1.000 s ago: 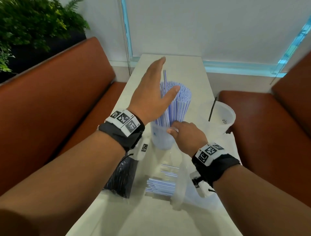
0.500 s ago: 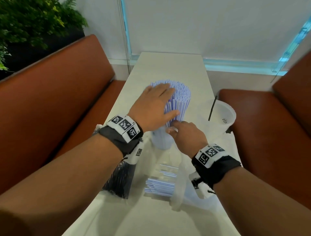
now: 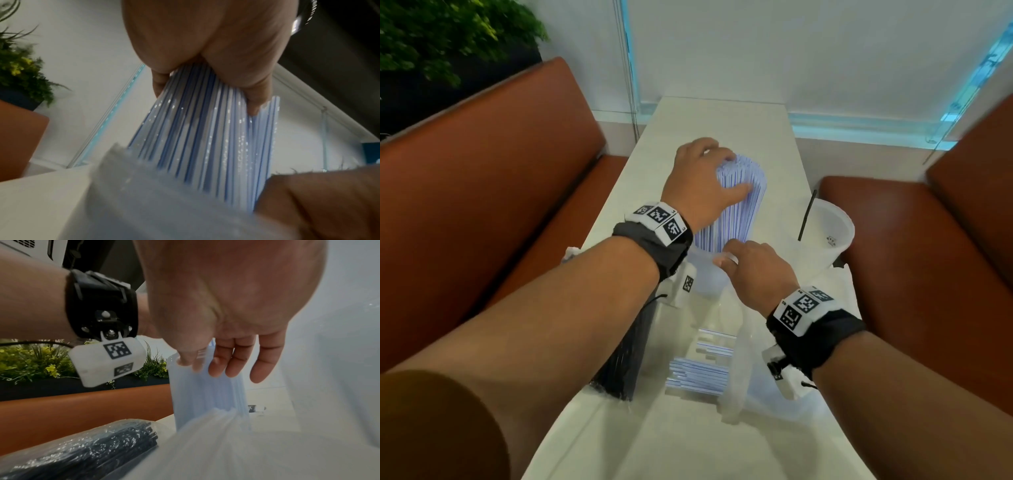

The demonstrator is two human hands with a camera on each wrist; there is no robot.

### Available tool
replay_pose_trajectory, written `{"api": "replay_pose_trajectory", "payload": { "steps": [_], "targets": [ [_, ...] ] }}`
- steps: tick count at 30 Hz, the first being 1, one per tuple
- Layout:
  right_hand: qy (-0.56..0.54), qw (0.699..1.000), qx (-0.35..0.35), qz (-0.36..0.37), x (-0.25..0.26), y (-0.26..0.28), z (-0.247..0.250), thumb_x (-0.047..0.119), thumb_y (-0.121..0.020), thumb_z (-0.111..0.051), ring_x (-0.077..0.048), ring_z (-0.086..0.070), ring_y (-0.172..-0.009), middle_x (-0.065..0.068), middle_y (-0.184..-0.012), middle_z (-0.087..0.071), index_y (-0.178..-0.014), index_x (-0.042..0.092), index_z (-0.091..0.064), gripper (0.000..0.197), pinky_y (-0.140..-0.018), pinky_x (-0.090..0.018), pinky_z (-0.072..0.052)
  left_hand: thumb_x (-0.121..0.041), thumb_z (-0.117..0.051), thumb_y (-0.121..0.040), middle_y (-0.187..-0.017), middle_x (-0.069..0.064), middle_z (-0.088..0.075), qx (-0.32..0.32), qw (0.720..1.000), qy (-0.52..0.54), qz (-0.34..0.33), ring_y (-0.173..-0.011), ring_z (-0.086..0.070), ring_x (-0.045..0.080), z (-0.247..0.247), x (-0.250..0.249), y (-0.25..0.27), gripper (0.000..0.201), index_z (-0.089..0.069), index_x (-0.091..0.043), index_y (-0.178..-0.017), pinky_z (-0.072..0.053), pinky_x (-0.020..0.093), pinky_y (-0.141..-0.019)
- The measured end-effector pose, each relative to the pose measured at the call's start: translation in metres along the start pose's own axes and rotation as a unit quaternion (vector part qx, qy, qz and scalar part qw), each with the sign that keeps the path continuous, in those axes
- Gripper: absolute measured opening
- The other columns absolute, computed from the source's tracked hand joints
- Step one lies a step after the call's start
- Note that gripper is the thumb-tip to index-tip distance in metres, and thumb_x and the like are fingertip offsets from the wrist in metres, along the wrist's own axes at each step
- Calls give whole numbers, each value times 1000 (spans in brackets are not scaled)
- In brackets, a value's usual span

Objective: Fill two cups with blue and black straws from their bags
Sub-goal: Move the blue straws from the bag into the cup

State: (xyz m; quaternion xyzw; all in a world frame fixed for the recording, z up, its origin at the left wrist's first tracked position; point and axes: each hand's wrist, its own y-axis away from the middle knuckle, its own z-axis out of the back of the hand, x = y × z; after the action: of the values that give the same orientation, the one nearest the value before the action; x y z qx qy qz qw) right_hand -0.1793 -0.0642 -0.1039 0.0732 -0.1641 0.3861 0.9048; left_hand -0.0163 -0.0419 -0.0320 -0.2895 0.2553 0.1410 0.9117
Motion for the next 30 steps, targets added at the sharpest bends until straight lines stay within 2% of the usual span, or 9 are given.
{"api": "replay_pose_trajectory", "payload": {
  "steps": [8,12,14,16,18,21,24,26,30],
  "targets": [
    [-2,1000,14,-10,3,-1,4,52,-103,-34,-22,-48,-97,2,-98,-53,-113,30,-53,31,-71,-39,-41,-77,-65,-75,-161,0,-27,127,987,-93,-11,-150,-14,28,12,1,17,98,-33,-28,-153,-29,51,-118],
    [-9,1000,-8,15,4,8,9,50,-105,-30,-24,-57,-93,2,-98,-56,-116,32,-49,28,-70,-38,-42,-89,-62,-60,-165,-10,-13,89,995,-27,-19,-153,-7,22,43,-10,36,106,-29,-46,-151,-25,63,-116],
    [-35,995,-94,12,2,20,10,51,-103,-31,-20,-59,-77,8,-88,-57,-108,36,-45,21,-61,-34,-38,-80,-66,-69,-161,-5,-19,15,999,18,-36,-151,-17,21,56,-10,52,92,-38,-41,-147,-29,50,-118],
    [-23,988,-149,-32,0,33,9,62,-98,-30,-13,-51,-58,12,-69,-53,-94,34,-39,29,-51,-29,-28,-62,-70,-80,-143,-1,-41,-69,995,52,-51,-135,-40,15,67,-5,70,63,-55,-28,-131,-34,23,-111],
    [35,990,-86,-105,-2,43,1,80,-87,-26,-14,-43,-52,11,-63,-47,-93,26,-37,55,-49,-29,-22,-44,-68,-87,-113,-6,-57,-81,994,64,-45,-105,-56,9,70,-2,91,30,-63,-22,-106,-46,22,-93],
    [110,973,64,-192,-6,52,-15,94,-70,-32,-13,-39,-53,9,-66,-45,-98,20,-34,79,-48,-30,-22,-37,-59,-90,-93,-8,-64,109,994,6,-28,-85,-61,14,57,1,122,16,-66,-23,-93,-52,38,-78],
    [96,971,119,-184,-9,54,-24,73,-75,-60,-12,-48,-58,8,-71,-51,-96,14,-48,64,-50,-28,-28,-44,-61,-92,-125,-8,-56,379,915,-130,-40,-113,-56,17,29,8,155,37,-62,-29,-126,-48,36,-93],
    [78,973,129,-174,-10,55,-25,48,-81,-65,-12,-54,-61,6,-71,-57,-82,16,-56,33,-49,-26,-31,-44,-65,-92,-145,-5,-42,450,880,-144,-51,-131,-42,18,8,11,175,59,-47,-26,-145,-43,38,-104],
    [10,974,128,-188,-12,56,-16,27,-87,-57,-14,-55,-62,2,-74,-58,-75,17,-54,16,-49,-25,-34,-40,-69,-88,-167,4,-10,488,862,-114,-81,-152,-10,19,-27,8,199,87,-22,-17,-158,-22,35,-121]
  ]
}}
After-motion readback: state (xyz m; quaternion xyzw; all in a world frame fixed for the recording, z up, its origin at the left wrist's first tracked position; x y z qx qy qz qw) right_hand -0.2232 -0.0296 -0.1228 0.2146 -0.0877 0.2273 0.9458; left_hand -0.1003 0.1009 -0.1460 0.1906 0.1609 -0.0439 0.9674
